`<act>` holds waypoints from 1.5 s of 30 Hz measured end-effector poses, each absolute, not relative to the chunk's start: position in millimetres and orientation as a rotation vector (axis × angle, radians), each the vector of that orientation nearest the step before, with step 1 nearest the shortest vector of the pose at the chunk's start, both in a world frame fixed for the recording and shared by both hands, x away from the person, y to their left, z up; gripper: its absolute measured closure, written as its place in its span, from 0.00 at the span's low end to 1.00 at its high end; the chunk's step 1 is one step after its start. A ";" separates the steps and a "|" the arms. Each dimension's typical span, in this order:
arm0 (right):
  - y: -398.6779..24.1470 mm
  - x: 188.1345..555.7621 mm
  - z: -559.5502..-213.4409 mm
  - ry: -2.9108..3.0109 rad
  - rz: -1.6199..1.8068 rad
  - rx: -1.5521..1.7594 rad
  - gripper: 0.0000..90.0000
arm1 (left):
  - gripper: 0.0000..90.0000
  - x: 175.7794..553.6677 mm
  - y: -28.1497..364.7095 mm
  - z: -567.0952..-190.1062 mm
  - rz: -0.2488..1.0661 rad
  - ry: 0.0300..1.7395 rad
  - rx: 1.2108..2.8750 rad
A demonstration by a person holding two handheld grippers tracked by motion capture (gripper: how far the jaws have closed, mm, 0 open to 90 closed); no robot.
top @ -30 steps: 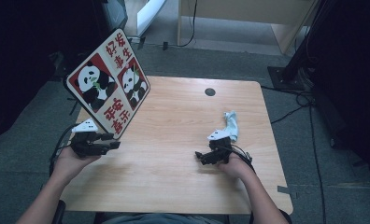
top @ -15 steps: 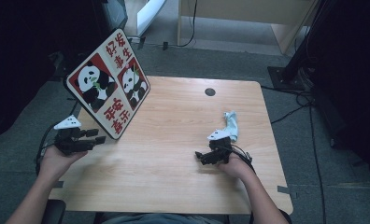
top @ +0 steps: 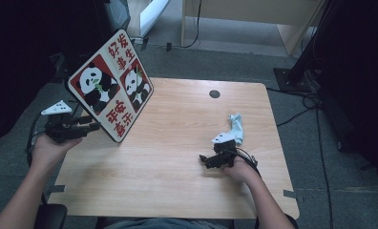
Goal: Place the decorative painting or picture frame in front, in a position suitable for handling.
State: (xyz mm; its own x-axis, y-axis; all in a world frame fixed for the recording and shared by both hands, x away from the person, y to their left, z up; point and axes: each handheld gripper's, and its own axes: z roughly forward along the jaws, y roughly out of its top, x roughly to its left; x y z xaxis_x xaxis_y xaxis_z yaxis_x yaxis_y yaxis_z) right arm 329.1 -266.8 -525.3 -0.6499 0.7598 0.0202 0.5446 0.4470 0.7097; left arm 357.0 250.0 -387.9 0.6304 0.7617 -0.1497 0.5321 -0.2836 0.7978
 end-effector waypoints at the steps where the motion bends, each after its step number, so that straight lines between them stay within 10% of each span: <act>1: -266.8 329.1 -525.3 2.401 1.013 1.118 0.00 | 0.53 357.0 250.0 -387.9 0.327 1.018 1.966; 45: -265.5 328.0 -525.2 2.400 1.015 1.126 0.00 | 0.57 476.4 225.0 -265.0 0.326 1.096 2.145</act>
State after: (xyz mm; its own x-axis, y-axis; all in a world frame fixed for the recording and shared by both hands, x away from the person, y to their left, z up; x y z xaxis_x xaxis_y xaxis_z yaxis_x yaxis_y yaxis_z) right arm 328.0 -265.5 -525.2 -0.6473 0.7618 0.0254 0.5487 0.4426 0.7092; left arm 476.4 225.0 -265.0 0.6112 0.7868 -0.0860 0.6117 -0.4007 0.6821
